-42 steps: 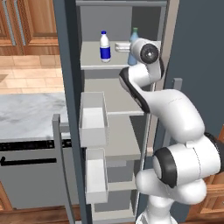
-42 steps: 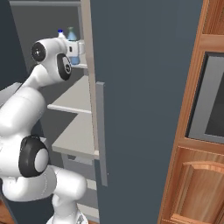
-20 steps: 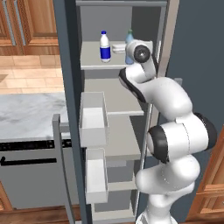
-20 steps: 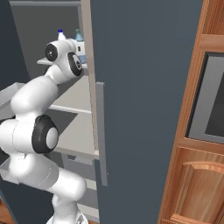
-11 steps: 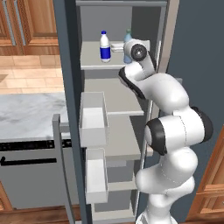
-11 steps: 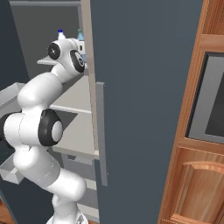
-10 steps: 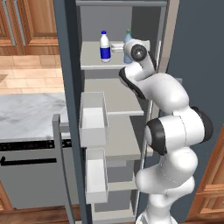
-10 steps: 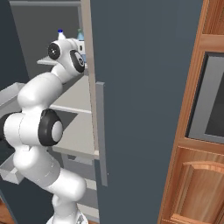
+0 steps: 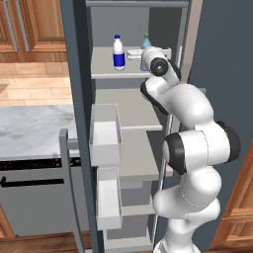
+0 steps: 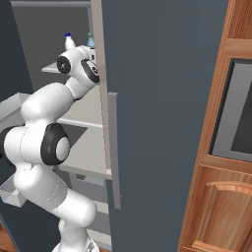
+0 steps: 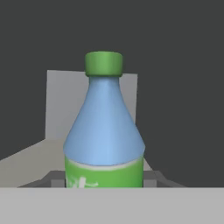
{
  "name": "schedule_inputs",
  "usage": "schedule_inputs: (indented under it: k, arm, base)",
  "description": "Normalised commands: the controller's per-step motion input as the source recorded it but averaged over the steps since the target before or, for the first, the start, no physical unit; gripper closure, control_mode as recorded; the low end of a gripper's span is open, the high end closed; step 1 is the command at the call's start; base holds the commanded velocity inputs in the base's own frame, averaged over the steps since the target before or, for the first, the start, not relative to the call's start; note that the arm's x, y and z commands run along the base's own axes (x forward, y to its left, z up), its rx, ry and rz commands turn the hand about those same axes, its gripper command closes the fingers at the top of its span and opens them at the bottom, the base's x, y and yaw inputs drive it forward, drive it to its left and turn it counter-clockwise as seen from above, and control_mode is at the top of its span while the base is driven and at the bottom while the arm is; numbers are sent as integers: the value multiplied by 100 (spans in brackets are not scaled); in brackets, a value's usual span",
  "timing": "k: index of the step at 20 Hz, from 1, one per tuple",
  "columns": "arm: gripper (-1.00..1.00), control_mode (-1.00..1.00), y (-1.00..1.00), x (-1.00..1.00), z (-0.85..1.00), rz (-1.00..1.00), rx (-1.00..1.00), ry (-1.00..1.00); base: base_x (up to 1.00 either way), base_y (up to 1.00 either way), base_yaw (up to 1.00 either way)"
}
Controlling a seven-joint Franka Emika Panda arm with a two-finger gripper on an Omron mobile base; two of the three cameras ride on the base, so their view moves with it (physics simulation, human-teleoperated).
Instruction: Take the bottled waters from the counter and place them in the freezer to freeze. Close the freezer door after placing the bottles.
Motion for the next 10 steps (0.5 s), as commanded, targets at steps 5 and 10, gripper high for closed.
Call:
schedule_inputs:
  k: [5,10]
  arm:
    - [100,-100,0,24,-5,0,0,-5]
    - [100,-100,0,13,-18,0,0,0]
  base:
    - [0,0,0]
    - [0,0,0]
